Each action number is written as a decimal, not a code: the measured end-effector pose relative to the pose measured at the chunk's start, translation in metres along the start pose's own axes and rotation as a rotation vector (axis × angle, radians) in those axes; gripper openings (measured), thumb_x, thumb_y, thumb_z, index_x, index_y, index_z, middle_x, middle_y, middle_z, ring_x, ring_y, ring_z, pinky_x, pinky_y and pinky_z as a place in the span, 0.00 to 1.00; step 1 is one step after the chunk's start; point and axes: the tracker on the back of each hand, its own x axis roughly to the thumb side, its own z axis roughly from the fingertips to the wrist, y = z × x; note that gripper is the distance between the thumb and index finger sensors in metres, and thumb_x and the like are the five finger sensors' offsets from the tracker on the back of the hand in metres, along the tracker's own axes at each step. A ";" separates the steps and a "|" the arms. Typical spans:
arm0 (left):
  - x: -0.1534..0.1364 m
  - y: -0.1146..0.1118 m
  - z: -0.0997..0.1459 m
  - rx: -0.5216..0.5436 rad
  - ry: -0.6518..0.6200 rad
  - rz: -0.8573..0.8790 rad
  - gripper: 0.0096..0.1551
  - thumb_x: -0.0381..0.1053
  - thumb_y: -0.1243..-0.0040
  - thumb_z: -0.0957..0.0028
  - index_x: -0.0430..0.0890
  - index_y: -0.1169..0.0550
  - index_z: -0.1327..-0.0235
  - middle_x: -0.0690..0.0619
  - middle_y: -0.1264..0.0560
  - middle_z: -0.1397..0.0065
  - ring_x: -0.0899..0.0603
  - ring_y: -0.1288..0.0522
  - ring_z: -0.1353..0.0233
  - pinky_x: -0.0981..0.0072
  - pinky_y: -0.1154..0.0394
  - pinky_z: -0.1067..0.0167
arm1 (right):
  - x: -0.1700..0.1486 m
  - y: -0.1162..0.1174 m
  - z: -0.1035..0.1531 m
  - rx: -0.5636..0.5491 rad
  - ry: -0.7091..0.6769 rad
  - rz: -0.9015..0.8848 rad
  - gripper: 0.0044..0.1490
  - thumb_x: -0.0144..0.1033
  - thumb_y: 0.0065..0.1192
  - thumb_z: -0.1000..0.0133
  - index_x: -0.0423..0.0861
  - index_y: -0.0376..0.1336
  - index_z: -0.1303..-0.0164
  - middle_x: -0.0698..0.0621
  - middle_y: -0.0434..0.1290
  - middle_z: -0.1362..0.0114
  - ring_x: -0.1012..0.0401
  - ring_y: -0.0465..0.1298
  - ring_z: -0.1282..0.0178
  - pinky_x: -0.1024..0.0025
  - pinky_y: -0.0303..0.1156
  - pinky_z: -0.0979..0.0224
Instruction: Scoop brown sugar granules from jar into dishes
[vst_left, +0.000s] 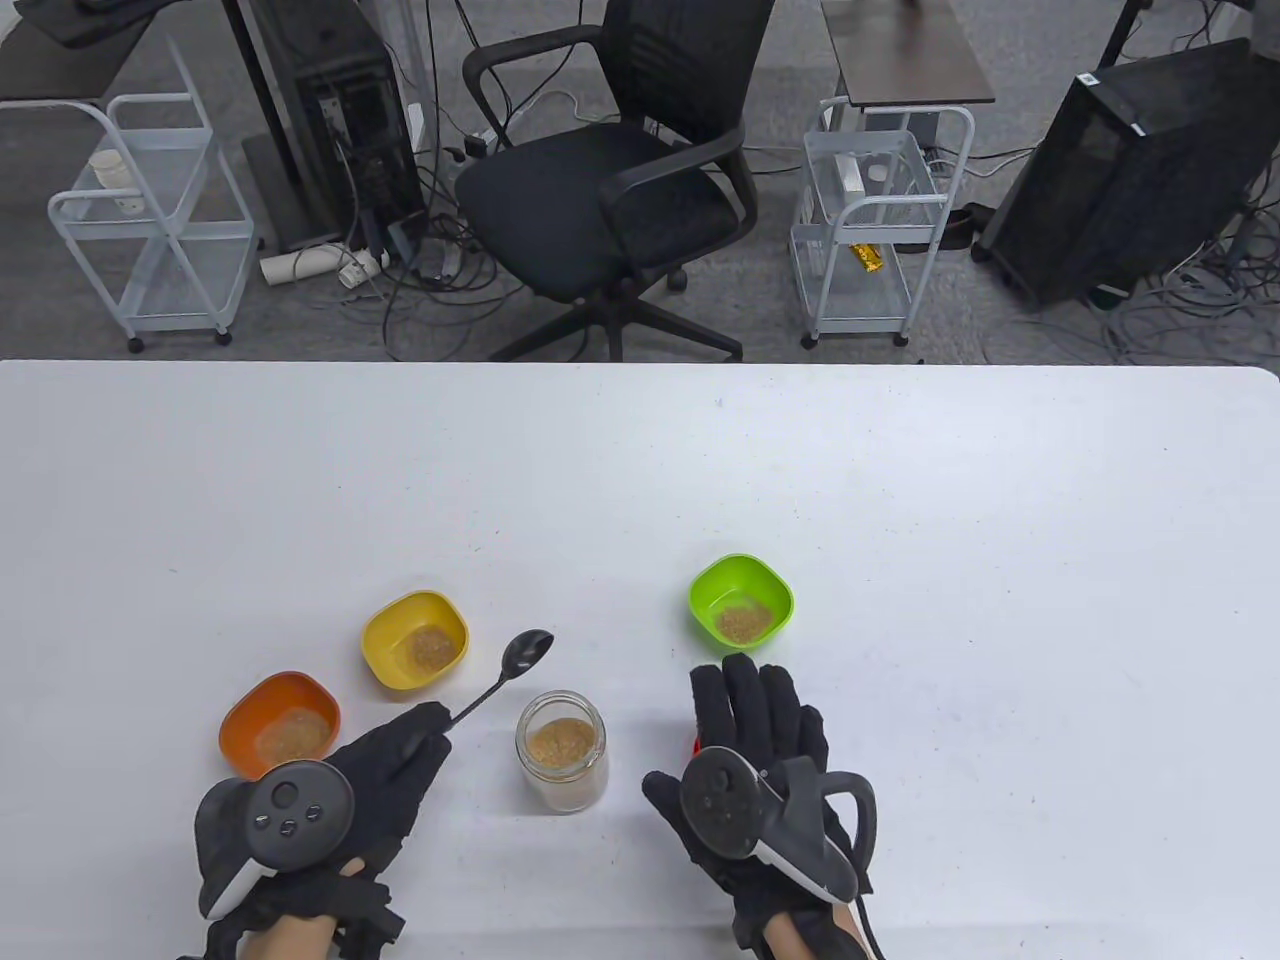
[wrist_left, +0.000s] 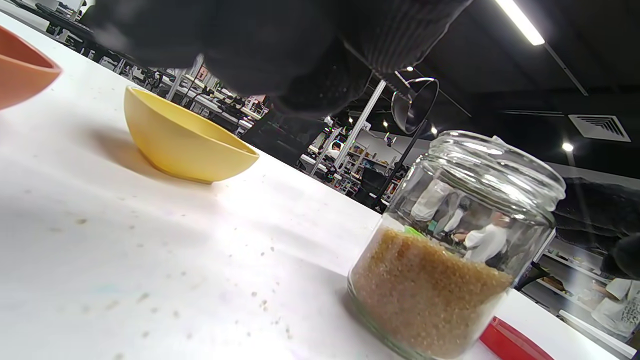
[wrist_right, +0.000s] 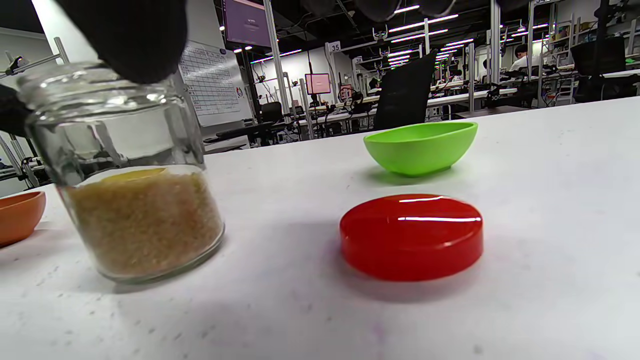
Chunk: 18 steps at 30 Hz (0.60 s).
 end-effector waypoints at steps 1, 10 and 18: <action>0.000 0.000 0.000 -0.005 -0.001 -0.003 0.26 0.56 0.42 0.32 0.44 0.22 0.28 0.51 0.14 0.47 0.50 0.15 0.62 0.57 0.15 0.59 | 0.001 0.002 0.001 0.005 0.002 0.005 0.62 0.64 0.58 0.44 0.39 0.39 0.14 0.34 0.41 0.09 0.29 0.43 0.15 0.25 0.47 0.22; 0.004 -0.002 0.001 0.004 0.032 -0.021 0.25 0.55 0.42 0.32 0.43 0.21 0.29 0.51 0.14 0.47 0.48 0.13 0.60 0.55 0.14 0.57 | -0.011 0.006 0.004 -0.077 0.064 0.014 0.60 0.63 0.58 0.44 0.39 0.42 0.15 0.35 0.45 0.10 0.31 0.47 0.15 0.26 0.50 0.22; -0.005 -0.019 -0.010 -0.154 0.228 -0.105 0.24 0.55 0.43 0.31 0.45 0.21 0.28 0.46 0.19 0.34 0.43 0.15 0.45 0.46 0.17 0.44 | -0.011 0.008 0.004 -0.067 0.057 0.024 0.59 0.63 0.59 0.45 0.39 0.43 0.15 0.35 0.46 0.10 0.32 0.49 0.15 0.27 0.51 0.22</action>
